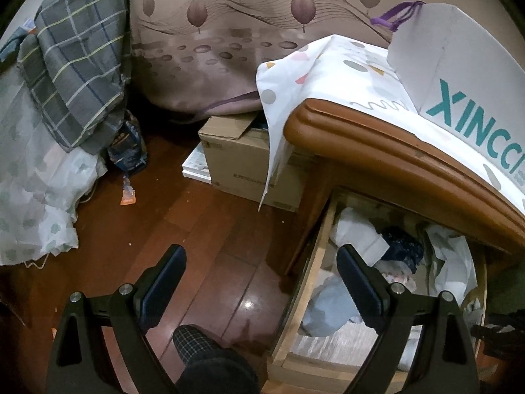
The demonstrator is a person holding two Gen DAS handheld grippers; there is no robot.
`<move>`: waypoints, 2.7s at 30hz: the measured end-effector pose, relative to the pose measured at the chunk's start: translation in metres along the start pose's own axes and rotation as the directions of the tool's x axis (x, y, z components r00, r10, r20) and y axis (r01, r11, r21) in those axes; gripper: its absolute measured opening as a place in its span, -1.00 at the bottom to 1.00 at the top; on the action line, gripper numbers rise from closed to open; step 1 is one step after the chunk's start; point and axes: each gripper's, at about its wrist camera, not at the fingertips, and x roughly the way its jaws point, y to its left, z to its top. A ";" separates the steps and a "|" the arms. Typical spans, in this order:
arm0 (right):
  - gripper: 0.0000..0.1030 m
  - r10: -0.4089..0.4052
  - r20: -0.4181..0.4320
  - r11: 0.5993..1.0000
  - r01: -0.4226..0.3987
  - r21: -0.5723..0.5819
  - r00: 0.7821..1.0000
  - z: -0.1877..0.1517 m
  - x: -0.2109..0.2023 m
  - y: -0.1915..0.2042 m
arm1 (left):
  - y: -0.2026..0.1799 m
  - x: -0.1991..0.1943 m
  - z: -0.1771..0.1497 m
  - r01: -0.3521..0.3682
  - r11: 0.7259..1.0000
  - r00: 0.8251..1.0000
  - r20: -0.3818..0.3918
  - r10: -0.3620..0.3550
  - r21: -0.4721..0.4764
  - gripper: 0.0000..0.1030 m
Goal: Take underwear out of drawer
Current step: 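Reach the right gripper into the drawer and grasp the grey knit sock, then lift the grey knit sock up out of the drawer with the right gripper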
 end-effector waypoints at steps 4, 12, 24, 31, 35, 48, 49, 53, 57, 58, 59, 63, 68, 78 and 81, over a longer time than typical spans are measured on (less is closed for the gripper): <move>-0.10 -0.032 -0.024 0.999 0.031 -0.023 0.999 0.005 0.014 0.003 | -0.002 -0.001 0.000 -0.001 1.000 1.000 0.005 0.000 0.015 0.78; -0.46 -0.064 -0.069 0.996 0.059 -0.065 0.996 0.012 0.042 0.016 | -0.007 0.003 0.000 0.001 0.999 1.000 -0.006 -0.001 0.033 0.78; -0.74 0.129 0.090 0.991 -0.126 -0.039 0.988 0.018 -0.013 0.024 | -0.013 0.004 -0.002 0.001 0.999 1.000 -0.007 -0.001 0.054 0.78; -0.65 0.046 0.014 0.996 -0.044 -0.082 0.999 0.015 0.026 0.021 | -0.015 0.007 -0.003 -0.002 0.998 1.000 -0.013 0.003 0.068 0.78; -0.58 0.042 -0.017 0.994 -0.044 -0.101 0.999 0.017 0.035 0.015 | -0.018 0.009 -0.004 0.010 0.997 1.000 -0.023 -0.008 0.072 0.78; -0.28 -0.047 -0.111 0.975 0.022 -0.219 0.993 0.028 0.067 0.022 | -0.040 0.013 -0.011 0.057 0.985 0.998 -0.046 -0.050 0.160 0.78; -0.28 -0.053 -0.109 0.973 0.027 -0.228 0.993 0.028 0.067 0.023 | -0.041 0.013 -0.011 0.062 0.985 0.997 -0.050 -0.054 0.163 0.78; -0.46 -0.056 -0.058 0.971 0.041 -0.233 0.997 0.017 0.057 0.034 | -0.050 0.013 -0.013 0.109 0.977 0.993 -0.067 -0.098 0.181 0.78; -0.49 -0.023 -0.006 0.984 0.021 -0.179 1.000 0.000 0.031 0.019 | -0.064 0.016 -0.021 0.187 0.957 0.979 -0.120 -0.164 0.224 0.78; -0.49 -0.014 0.005 0.986 0.014 -0.165 1.000 -0.005 0.026 0.017 | -0.066 0.015 -0.022 0.194 0.952 0.978 -0.124 -0.169 0.237 0.78; -0.49 0.005 0.028 0.991 -0.001 -0.137 1.000 -0.010 0.018 0.014 | -0.071 0.014 -0.025 0.206 0.945 0.976 -0.128 -0.179 0.253 0.78; -0.49 0.064 0.115 0.997 -0.059 -0.044 0.991 -0.026 -0.008 0.001 | -0.080 0.013 -0.030 0.274 0.926 0.957 -0.163 -0.238 0.260 0.78; -0.49 0.108 0.260 0.991 -0.125 0.050 0.960 -0.047 -0.040 -0.017 | -0.090 0.012 -0.037 0.334 0.904 0.935 -0.214 -0.283 0.268 0.78; -0.49 0.130 0.432 0.970 -0.204 0.129 0.892 -0.060 -0.066 -0.040 | -0.137 0.015 -0.058 0.418 0.850 0.887 -0.348 -0.304 0.322 0.79; -0.49 0.136 0.463 0.962 -0.229 0.150 0.876 -0.062 -0.065 -0.041 | -0.159 0.023 -0.063 0.454 0.827 0.849 -0.442 -0.289 0.332 0.79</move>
